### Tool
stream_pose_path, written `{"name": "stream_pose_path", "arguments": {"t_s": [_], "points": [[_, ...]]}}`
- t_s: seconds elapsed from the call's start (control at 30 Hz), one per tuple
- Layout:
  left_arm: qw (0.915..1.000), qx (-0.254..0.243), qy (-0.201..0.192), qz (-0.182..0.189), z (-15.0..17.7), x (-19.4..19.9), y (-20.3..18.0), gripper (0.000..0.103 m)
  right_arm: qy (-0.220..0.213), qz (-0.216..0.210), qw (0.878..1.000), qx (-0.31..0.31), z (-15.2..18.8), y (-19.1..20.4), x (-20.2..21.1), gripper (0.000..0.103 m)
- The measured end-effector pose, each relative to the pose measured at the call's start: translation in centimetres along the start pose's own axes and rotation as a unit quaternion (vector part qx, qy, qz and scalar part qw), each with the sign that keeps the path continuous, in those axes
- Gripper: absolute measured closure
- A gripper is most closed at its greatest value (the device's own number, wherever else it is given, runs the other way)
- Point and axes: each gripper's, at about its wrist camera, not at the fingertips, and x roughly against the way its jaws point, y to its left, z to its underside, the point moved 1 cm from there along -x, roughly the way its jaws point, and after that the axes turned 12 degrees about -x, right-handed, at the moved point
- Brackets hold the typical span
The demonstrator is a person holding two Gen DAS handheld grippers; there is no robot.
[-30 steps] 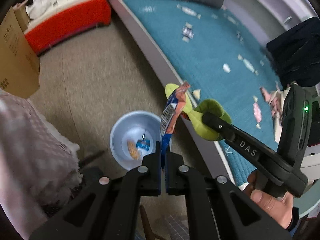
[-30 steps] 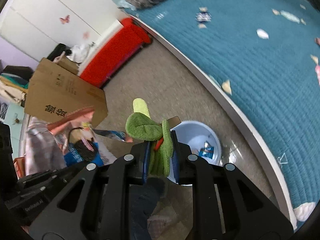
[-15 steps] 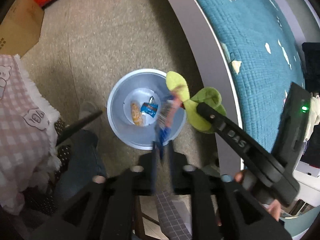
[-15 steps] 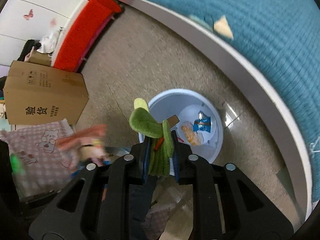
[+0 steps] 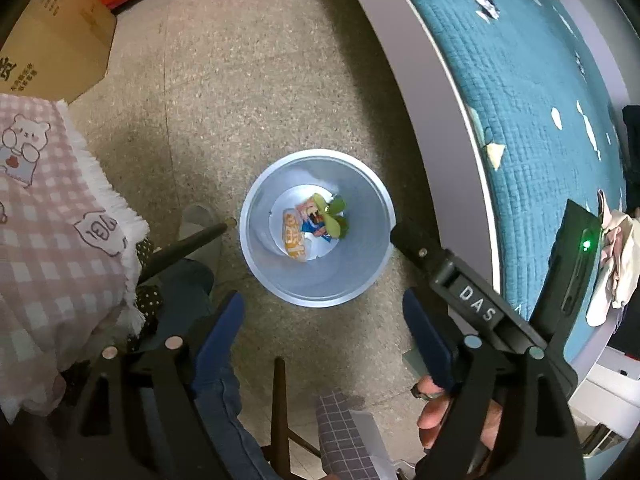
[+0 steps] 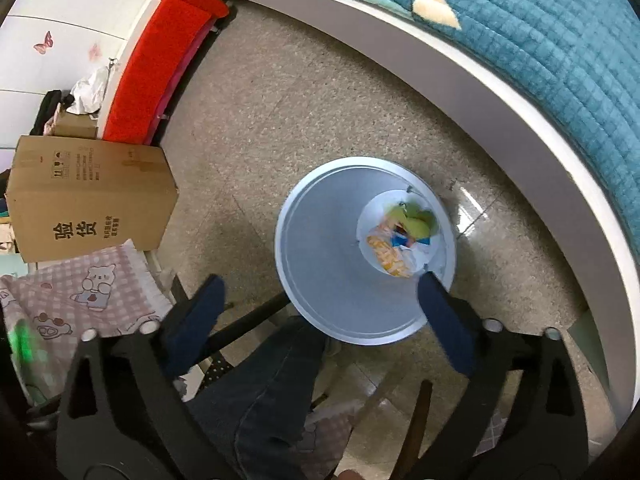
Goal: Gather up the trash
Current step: 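Carry both held items over the blue bin and open both tools to drop them, then move both open tools back up to the table pile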
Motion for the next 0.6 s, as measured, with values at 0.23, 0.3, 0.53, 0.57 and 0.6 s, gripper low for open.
{"name": "stream_pose_path", "arguments": {"t_s": [0.23, 0.3, 0.53, 0.57, 0.6], "points": [[0.9991, -0.024, -0.034, 0.005, 0.6, 3.0, -1.5, 0.02, -0.055, 0.009, 0.998, 0.013, 0.7, 0.7, 4.7, 0.006], [0.9977, -0.038, -0.055, 0.006, 1.1, 4.7, -2.0, 0.019, -0.079, 0.004, 0.997, 0.018, 1.0, 1.2, 7.0, 0.006], [0.9884, -0.067, -0.136, 0.008, 3.2, 11.0, -3.2, 0.018, -0.161, -0.013, 0.986, 0.037, 2.6, 3.4, 14.9, 0.006], [0.9856, -0.072, -0.153, 0.004, 3.8, 12.3, -3.2, 0.018, -0.173, -0.017, 0.984, 0.044, 3.1, 4.0, 16.3, 0.006], [0.9835, -0.076, -0.164, 0.004, 4.2, 13.3, -3.2, 0.018, -0.18, -0.019, 0.982, 0.048, 3.5, 4.5, 17.1, 0.006]]}}
